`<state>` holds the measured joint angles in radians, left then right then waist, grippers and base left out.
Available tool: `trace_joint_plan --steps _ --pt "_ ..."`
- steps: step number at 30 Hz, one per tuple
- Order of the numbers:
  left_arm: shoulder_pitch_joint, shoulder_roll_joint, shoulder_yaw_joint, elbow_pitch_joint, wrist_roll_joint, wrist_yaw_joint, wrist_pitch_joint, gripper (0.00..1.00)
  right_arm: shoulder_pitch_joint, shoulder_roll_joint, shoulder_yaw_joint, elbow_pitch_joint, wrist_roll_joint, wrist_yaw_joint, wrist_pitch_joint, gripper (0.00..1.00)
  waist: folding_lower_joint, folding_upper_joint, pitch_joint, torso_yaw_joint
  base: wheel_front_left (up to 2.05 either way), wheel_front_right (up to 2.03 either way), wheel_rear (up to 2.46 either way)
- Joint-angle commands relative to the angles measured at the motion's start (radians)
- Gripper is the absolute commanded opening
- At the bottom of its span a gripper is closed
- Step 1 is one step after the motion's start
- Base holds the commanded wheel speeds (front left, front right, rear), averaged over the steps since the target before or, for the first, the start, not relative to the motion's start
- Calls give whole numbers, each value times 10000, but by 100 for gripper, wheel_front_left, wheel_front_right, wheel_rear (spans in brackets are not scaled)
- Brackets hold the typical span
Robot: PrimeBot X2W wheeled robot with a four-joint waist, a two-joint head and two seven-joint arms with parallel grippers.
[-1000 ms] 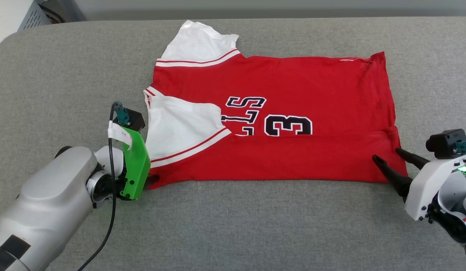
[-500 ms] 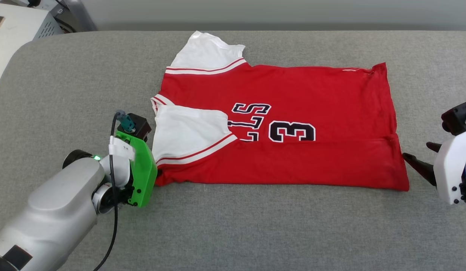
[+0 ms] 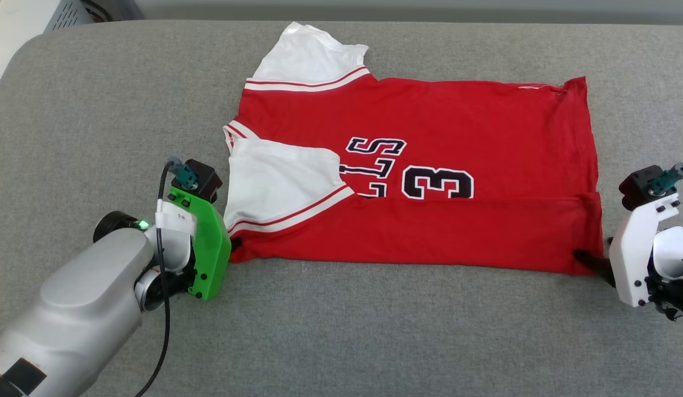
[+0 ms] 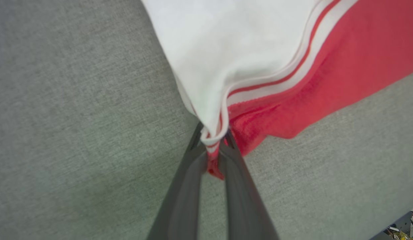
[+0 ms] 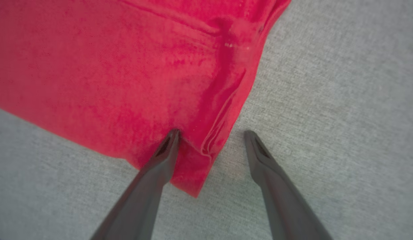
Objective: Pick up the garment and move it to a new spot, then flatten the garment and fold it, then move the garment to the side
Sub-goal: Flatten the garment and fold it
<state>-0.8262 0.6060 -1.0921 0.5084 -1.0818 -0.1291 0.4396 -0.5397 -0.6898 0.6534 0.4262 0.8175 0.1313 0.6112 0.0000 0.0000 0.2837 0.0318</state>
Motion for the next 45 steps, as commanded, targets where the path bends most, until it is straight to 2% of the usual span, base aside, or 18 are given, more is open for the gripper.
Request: trace_joint_plan --steps 1,3,4,5,15,16,20,25,31,32,34,36,40,45 --pt "92 -49 -20 69 89 4 -94 0 223 428 344 313 5 -6 13 100 0 0 9 -22 0 0 0" --pt "184 -68 -24 131 67 5 -174 0 322 585 487 422 191 -6 -122 98 0 0 -19 -37 0 0 0" --pt "237 -59 -28 169 53 5 -211 0 335 619 519 451 270 -6 -283 31 0 0 -55 -61 0 0 0" --pt "391 -29 -6 290 -18 7 -327 0 284 503 639 432 343 -6 -790 0 0 0 -221 -115 0 0 0" --pt "845 319 330 112 -444 3 -906 0 389 -264 694 -537 750 -6 -2216 0 0 0 -1168 -210 0 0 0" --pt "1002 583 345 -267 -488 6 -939 0 657 -562 601 -1007 892 -6 -2322 0 0 0 -1405 -192 0 0 0" --pt "1345 961 294 -1004 -507 141 -938 0 1180 -918 375 -1635 1093 -6 -2339 0 0 0 -1649 -182 0 0 0" --pt "2012 1569 133 -2249 -471 529 -927 0 2009 -1346 -66 -2344 1248 -6 -2236 0 0 0 -1828 -205 0 0 0" --pt "2815 2082 -66 -3759 -418 1307 -946 0 3061 -1630 -872 -2937 1233 -6 -2030 0 0 0 -1689 -209 0 0 0" --pt "3000 2159 -105 -4109 -359 1636 -984 0 3336 -1584 -1291 -3006 1115 -6 -1863 0 0 0 -1442 -239 0 0 0" --pt "3000 1986 -97 -4096 -299 1884 -1050 0 3343 -1262 -1559 -2744 835 -6 -1515 0 0 0 -1043 -266 0 0 0" --pt "2930 1886 -114 -3861 -214 1931 -1069 0 3207 -1015 -1574 -2509 610 -6 -1415 0 0 0 -830 -277 0 0 0" --pt "2849 1640 -183 -3134 -176 1812 -1074 0 2958 -485 -1392 -1827 266 -6 -1218 0 0 0 -541 -274 0 0 0" --pt "2871 1385 -149 -2394 -286 1516 -1317 0 2840 -9 -1219 -1173 139 -6 -1664 0 0 0 -516 -227 0 0 0"
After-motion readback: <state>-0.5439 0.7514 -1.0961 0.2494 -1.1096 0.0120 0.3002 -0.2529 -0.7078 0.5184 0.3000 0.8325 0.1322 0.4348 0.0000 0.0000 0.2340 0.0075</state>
